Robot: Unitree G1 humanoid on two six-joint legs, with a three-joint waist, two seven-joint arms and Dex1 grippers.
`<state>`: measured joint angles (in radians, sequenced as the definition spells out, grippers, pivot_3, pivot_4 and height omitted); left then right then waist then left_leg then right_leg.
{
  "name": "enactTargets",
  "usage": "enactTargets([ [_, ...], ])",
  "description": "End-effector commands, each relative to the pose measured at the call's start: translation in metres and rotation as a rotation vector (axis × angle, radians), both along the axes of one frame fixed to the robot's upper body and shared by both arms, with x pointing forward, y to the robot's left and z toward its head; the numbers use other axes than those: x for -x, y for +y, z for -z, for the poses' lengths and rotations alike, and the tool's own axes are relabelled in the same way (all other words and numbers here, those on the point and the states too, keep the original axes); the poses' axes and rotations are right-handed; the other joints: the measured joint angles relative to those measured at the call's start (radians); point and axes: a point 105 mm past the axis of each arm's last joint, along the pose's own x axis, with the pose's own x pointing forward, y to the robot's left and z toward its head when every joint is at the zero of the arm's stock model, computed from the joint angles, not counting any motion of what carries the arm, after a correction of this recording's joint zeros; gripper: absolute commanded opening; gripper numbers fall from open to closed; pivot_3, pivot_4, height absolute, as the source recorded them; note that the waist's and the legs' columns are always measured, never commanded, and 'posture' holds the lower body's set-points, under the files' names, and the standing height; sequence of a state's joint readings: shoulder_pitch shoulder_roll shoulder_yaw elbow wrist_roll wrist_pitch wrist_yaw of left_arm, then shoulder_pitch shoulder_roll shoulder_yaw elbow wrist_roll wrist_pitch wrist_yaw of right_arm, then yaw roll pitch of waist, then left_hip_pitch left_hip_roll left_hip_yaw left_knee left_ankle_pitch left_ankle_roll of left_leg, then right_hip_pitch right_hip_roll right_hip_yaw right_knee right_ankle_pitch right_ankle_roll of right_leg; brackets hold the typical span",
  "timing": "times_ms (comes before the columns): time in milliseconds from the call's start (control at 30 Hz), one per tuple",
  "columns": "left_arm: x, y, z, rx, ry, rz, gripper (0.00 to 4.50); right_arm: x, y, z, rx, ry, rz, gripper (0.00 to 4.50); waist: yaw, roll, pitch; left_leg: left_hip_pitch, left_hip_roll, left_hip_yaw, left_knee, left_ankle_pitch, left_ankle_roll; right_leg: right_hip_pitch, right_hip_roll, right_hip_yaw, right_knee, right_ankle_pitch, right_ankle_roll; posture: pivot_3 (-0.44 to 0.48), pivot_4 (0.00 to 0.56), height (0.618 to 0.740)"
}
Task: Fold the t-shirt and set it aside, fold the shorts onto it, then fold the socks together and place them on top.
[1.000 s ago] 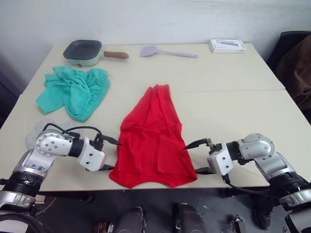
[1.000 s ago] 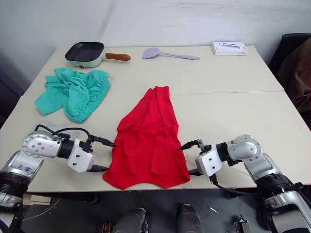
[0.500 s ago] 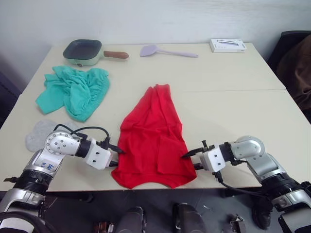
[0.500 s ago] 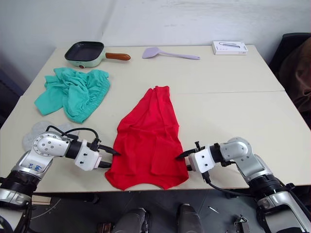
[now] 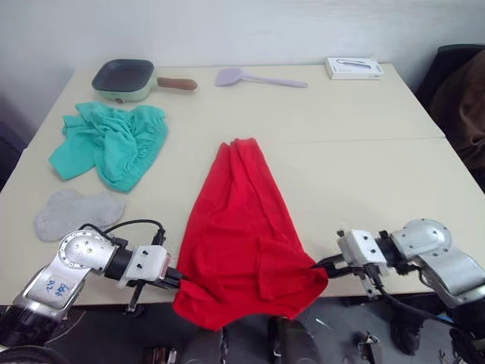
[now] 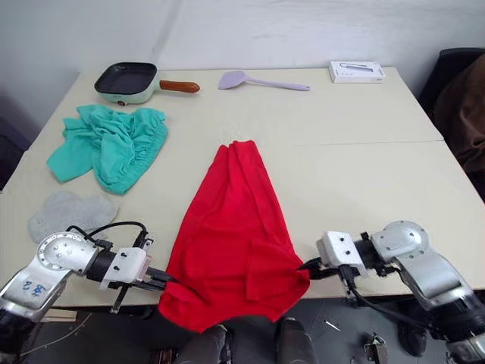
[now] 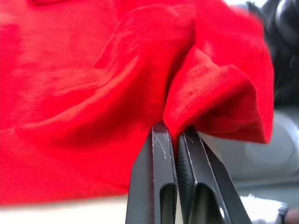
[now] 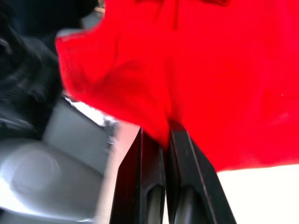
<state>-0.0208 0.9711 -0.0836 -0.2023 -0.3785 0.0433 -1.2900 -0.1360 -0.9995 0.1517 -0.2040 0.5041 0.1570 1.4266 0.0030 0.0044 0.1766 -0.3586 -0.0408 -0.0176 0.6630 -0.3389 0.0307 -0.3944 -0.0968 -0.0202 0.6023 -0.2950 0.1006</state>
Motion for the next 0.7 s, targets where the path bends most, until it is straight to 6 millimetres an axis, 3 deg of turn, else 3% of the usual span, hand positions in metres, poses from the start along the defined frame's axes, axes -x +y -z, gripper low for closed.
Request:
enactTargets([
  [33, 0.005, -0.001, -0.016, 0.077, 0.045, -0.081, 0.03, 0.013, -0.003, -0.025, -0.063, 0.095, 0.033, 0.0, 0.001, 0.0, 0.001, 0.0, 0.0, 0.0, 0.0, 0.0, 0.0, 0.0, 0.0, 0.0, -0.001, 0.0, 0.0, 0.0, 0.15, 0.74],
  [167, -0.01, -0.005, -0.038, 0.235, 0.067, -0.232, 0.03, 0.018, 0.002, -0.049, -0.14, 0.197, 0.048, 0.0, 0.001, 0.0, 0.002, -0.001, 0.0, 0.0, 0.001, -0.002, 0.003, 0.001, 0.0, 0.0, -0.003, 0.0, 0.001, 0.0, 0.15, 0.74],
  [300, -0.037, -0.007, -0.062, 0.39, 0.093, -0.37, 0.03, -0.005, 0.014, -0.069, -0.234, 0.199, 0.115, 0.0, 0.001, -0.001, 0.003, -0.001, 0.0, 0.0, 0.001, 0.0, 0.004, 0.001, 0.0, 0.0, -0.002, 0.001, 0.002, 0.0, 0.15, 0.74],
  [533, -0.102, -0.001, -0.091, 0.6, 0.131, -0.631, 0.03, -0.092, 0.035, -0.09, -0.347, 0.16, 0.367, 0.0, -0.005, -0.002, 0.004, -0.002, -0.001, 0.0, 0.001, 0.004, -0.005, -0.004, 0.001, 0.0, 0.004, 0.002, 0.002, 0.0, 0.15, 0.74],
  [700, -0.147, 0.003, -0.099, 0.698, 0.115, -0.799, 0.03, -0.148, 0.042, -0.088, -0.349, 0.111, 0.524, 0.0, -0.004, -0.003, 0.004, -0.019, -0.003, 0.0, 0.008, 0.007, -0.006, -0.023, 0.001, -0.002, 0.018, 0.002, 0.002, 0.0, 0.15, 0.74],
])
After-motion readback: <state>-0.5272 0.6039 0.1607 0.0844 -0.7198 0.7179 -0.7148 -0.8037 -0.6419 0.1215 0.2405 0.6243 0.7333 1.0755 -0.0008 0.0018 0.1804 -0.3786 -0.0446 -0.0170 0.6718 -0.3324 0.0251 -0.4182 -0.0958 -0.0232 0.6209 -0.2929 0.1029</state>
